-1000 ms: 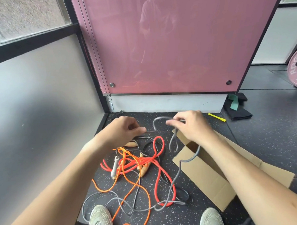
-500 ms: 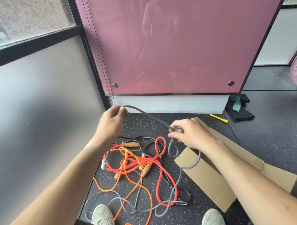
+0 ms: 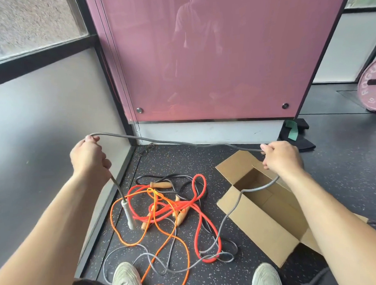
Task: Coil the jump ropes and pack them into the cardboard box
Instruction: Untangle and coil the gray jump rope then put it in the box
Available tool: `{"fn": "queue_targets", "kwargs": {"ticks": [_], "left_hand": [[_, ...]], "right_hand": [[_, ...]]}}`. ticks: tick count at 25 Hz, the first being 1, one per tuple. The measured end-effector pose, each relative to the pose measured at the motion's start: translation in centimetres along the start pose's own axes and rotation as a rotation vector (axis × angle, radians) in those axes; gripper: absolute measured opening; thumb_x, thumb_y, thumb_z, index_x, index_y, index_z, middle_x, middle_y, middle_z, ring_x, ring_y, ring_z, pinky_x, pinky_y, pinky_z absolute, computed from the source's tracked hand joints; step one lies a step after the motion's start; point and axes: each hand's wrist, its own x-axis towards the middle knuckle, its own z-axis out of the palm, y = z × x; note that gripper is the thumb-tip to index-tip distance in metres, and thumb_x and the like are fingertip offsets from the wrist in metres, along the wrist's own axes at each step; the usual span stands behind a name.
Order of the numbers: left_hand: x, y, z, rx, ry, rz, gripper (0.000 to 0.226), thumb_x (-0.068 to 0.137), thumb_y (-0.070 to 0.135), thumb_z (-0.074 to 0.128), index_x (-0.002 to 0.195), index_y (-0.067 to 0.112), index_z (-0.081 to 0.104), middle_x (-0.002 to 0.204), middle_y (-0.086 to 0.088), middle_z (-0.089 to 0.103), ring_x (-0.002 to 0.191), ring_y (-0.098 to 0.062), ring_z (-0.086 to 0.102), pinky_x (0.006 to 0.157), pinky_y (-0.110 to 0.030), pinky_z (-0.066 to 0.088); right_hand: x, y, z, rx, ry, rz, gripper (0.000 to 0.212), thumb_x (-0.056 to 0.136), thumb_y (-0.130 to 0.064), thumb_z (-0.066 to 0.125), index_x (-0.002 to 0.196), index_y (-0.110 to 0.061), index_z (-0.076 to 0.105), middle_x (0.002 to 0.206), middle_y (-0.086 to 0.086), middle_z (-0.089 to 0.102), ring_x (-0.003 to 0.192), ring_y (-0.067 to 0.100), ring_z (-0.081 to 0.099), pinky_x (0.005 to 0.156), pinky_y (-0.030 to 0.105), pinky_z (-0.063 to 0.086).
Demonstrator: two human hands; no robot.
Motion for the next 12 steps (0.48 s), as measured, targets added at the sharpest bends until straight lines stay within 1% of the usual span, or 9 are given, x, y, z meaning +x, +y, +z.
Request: {"fn": "queue_targets", "kwargs": {"ticks": [2,3,6,7,8,9,10,11,12], "left_hand": [[-0.4,-0.3,0.2,-0.017,-0.036,-0.036,0.028,0.103,0.021,0.040,0.079,0.024,0.052,0.058,0.005,0.030,0.033,-0.006,0.020,0.037,-0.012,0.014],[-1.1,-0.6,0.6,-0.036,-0.101,-0.068,0.027,0.103,0.019,0.041,0.078,0.024,0.050,0.054,0.006,0.029,0.032,-0.005,0.019,0.037,-0.011,0.013],[-3.9,-1.1,2.2,-0.060,-0.445,-0.176,0.027,0.104,0.019,0.044,0.077,0.024,0.048,0.045,0.011,0.024,0.034,-0.004,0.015,0.032,-0.012,0.011],[-4.9,-1.3,2.6,-0.018,-0.545,-0.185,0.027,0.104,0.021,0.044,0.078,0.024,0.050,0.046,0.011,0.024,0.035,-0.004,0.015,0.032,-0.013,0.011],[-5.9,-1.7,3.0,0.045,-0.618,-0.187,0.028,0.105,0.023,0.044,0.078,0.023,0.052,0.047,0.012,0.023,0.036,-0.004,0.014,0.032,-0.014,0.011],[-6.9,-2.2,3.5,0.115,-0.672,-0.183,0.029,0.106,0.024,0.044,0.079,0.023,0.054,0.048,0.012,0.024,0.037,-0.004,0.014,0.033,-0.014,0.011],[-7.8,-2.7,4.0,0.178,-0.716,-0.173,0.029,0.106,0.024,0.044,0.080,0.023,0.056,0.049,0.011,0.024,0.038,-0.004,0.014,0.034,-0.014,0.011],[-8.6,-3.3,4.4,0.227,-0.754,-0.161,0.030,0.107,0.025,0.044,0.081,0.022,0.058,0.049,0.011,0.024,0.038,-0.004,0.015,0.035,-0.013,0.011],[-9.3,-3.9,4.8,0.261,-0.784,-0.153,0.030,0.107,0.024,0.044,0.081,0.020,0.059,0.049,0.011,0.025,0.037,-0.004,0.015,0.036,-0.012,0.012]], "right_hand": [[-0.2,0.6,0.2,-0.069,-0.013,-0.011,0.038,0.101,-0.042,0.049,0.082,-0.017,0.070,0.086,0.009,0.072,0.084,0.031,0.064,0.072,0.036,0.051],[-0.6,0.6,0.4,-0.133,-0.044,-0.006,0.035,0.103,-0.039,0.048,0.088,-0.017,0.070,0.092,0.011,0.070,0.087,0.033,0.061,0.072,0.036,0.047],[-2.1,-0.3,1.2,-0.369,-0.166,0.006,0.023,0.100,-0.022,0.053,0.116,-0.012,0.066,0.120,0.015,0.064,0.111,0.036,0.057,0.090,0.042,0.041],[-2.7,-1.0,1.5,-0.413,-0.138,-0.083,0.031,0.096,-0.013,0.054,0.125,-0.012,0.062,0.129,0.014,0.060,0.118,0.036,0.054,0.095,0.044,0.038],[-3.5,-2.0,1.7,-0.400,-0.075,-0.251,0.046,0.091,-0.007,0.050,0.135,-0.013,0.056,0.136,0.013,0.055,0.122,0.035,0.051,0.098,0.045,0.036],[-4.9,-3.4,1.6,-0.284,-0.013,-0.482,0.058,0.086,-0.005,0.045,0.144,-0.012,0.050,0.141,0.012,0.052,0.126,0.034,0.049,0.102,0.045,0.035],[-6.6,-5.0,1.6,-0.089,-0.025,-0.713,0.067,0.082,-0.005,0.042,0.149,-0.011,0.045,0.145,0.009,0.050,0.129,0.029,0.050,0.106,0.041,0.036],[-8.4,-6.7,1.6,0.137,-0.131,-0.844,0.070,0.082,-0.008,0.043,0.152,-0.011,0.041,0.146,0.005,0.050,0.129,0.022,0.051,0.108,0.034,0.038],[-10.3,-8.1,1.7,0.332,-0.308,-0.848,0.069,0.086,-0.012,0.046,0.155,-0.014,0.037,0.145,0.000,0.051,0.128,0.014,0.054,0.106,0.027,0.041]]}}
